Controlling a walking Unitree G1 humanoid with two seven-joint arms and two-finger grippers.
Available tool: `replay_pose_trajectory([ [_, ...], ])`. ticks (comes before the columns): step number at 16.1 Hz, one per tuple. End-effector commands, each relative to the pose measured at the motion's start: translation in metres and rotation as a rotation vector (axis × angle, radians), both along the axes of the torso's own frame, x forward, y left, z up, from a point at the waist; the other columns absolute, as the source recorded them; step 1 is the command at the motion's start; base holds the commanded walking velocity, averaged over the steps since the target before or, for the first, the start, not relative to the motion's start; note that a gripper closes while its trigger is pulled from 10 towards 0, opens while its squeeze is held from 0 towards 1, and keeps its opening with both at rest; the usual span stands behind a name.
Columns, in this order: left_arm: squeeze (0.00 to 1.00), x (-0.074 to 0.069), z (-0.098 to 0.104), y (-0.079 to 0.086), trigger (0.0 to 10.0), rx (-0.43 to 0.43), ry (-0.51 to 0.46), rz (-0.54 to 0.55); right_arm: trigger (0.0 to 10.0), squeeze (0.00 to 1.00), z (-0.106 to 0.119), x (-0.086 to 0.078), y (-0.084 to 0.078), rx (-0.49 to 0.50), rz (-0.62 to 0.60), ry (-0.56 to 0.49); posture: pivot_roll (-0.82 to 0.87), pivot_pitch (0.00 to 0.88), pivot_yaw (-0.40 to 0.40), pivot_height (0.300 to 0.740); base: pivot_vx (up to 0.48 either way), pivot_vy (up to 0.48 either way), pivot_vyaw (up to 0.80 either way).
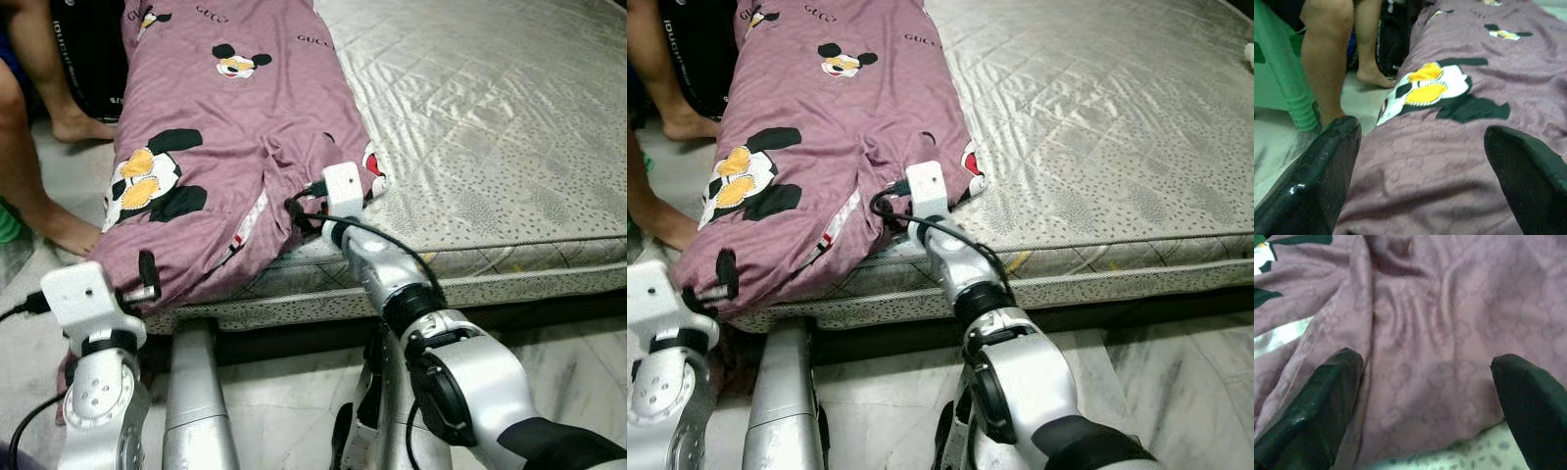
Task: Clean up the room
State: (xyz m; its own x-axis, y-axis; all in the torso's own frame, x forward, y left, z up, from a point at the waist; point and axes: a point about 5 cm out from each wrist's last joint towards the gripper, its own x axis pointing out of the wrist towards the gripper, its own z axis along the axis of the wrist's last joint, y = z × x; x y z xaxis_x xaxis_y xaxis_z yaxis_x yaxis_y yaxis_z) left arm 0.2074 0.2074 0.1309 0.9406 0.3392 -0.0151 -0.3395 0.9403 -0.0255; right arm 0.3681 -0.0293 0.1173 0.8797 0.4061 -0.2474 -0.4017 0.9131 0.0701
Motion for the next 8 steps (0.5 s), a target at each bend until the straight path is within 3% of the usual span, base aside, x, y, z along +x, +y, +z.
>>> replay_pose_trajectory([
  [1,0.00,-0.001,0.001,-0.003,10.0,-0.002,0.004,0.003,10.0,0.00,0.006,0.002,0.006,0.019,-0.012,0.005,0.17,0.126,-0.097,0.488,0.000,0.000,0.00],
  [3,0.00,-0.005,0.002,-0.005,10.0,-0.006,0.006,0.005,10.0,0.00,0.009,0.001,0.018,0.051,-0.012,0.012,0.20,0.138,-0.104,0.488,0.000,0.000,0.00],
  [4,0.00,-0.014,0.004,-0.005,10.0,-0.005,0.016,0.018,10.0,0.00,0.015,-0.003,0.033,0.081,0.000,0.009,0.22,0.155,-0.113,0.488,0.000,0.000,0.00],
  [6,0.00,-0.020,0.004,-0.003,10.0,-0.002,0.026,0.039,10.0,0.00,0.027,-0.003,0.046,0.080,0.006,-0.051,0.23,0.163,-0.119,0.488,0.000,0.000,0.00],
  [8,0.00,-0.022,0.005,-0.004,10.0,-0.004,0.024,0.047,10.0,0.00,0.045,-0.004,0.063,0.164,0.039,-0.099,0.23,0.166,-0.124,0.488,0.000,0.000,0.00],
])
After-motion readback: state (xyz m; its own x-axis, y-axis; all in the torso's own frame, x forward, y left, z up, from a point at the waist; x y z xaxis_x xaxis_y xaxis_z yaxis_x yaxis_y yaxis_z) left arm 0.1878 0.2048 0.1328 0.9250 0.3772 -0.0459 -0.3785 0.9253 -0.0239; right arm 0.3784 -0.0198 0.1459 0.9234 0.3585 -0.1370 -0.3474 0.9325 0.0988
